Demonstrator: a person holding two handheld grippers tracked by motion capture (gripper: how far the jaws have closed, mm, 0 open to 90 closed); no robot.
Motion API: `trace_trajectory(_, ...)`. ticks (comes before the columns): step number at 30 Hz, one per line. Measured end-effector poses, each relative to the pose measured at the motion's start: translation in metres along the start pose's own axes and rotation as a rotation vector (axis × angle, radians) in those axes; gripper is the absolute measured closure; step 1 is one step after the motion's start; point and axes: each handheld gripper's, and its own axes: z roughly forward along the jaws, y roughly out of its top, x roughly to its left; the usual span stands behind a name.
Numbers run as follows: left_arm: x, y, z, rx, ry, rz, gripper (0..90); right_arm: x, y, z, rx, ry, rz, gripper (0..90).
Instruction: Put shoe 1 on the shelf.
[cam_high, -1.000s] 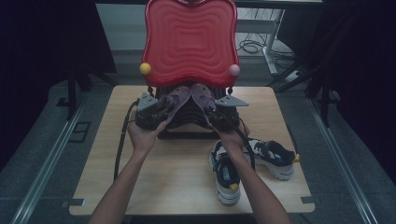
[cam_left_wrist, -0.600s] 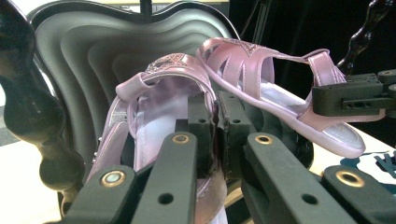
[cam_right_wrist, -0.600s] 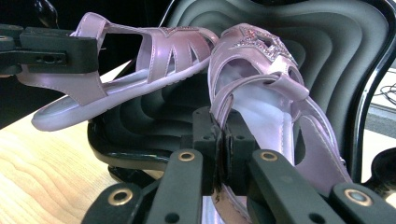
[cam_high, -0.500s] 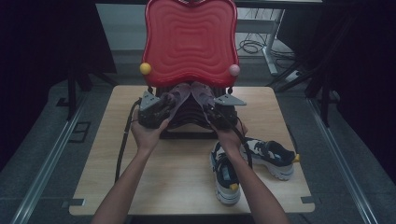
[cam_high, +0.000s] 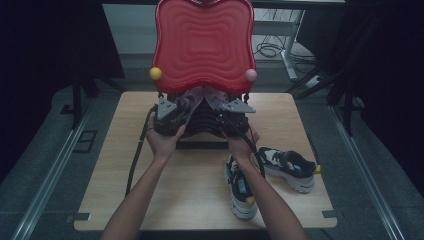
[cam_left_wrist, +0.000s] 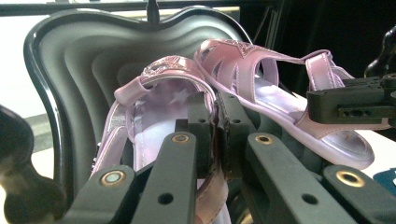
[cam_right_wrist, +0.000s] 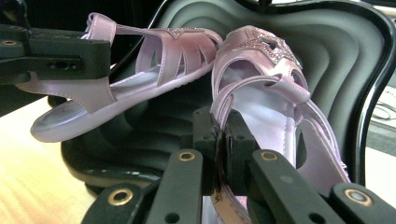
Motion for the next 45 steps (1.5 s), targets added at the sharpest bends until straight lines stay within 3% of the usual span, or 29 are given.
trace_trajectory(10,-0.002,-0.003,0.01,-0.027,0.022,0.017,85.5,0.002,0.001,0.013,-0.017,-0.02,-0.023,86.1)
trace_trajectory(15,-0.002,-0.004,0.014,-0.039,0.044,0.036,85.4,0.006,0.001,0.018,-0.034,-0.042,-0.062,86.1)
trace_trajectory(18,-0.003,-0.008,0.015,-0.04,0.045,0.06,85.3,0.004,0.001,0.021,-0.02,-0.043,-0.1,85.4)
trace_trajectory(23,-0.008,-0.022,0.022,-0.011,0.038,0.093,84.5,-0.003,-0.005,0.023,0.026,-0.04,-0.094,84.4)
trace_trajectory(29,-0.01,-0.036,0.026,0.02,0.028,0.088,81.7,-0.004,-0.013,0.029,0.077,-0.031,-0.108,83.9)
trace_trajectory(36,-0.007,-0.038,0.024,0.032,0.019,0.08,73.3,-0.002,-0.018,0.035,0.115,-0.003,-0.103,81.5)
trace_trajectory(45,0.0,-0.035,0.011,0.033,-0.043,0.0,51.4,0.001,-0.016,0.024,0.126,0.05,-0.094,62.1)
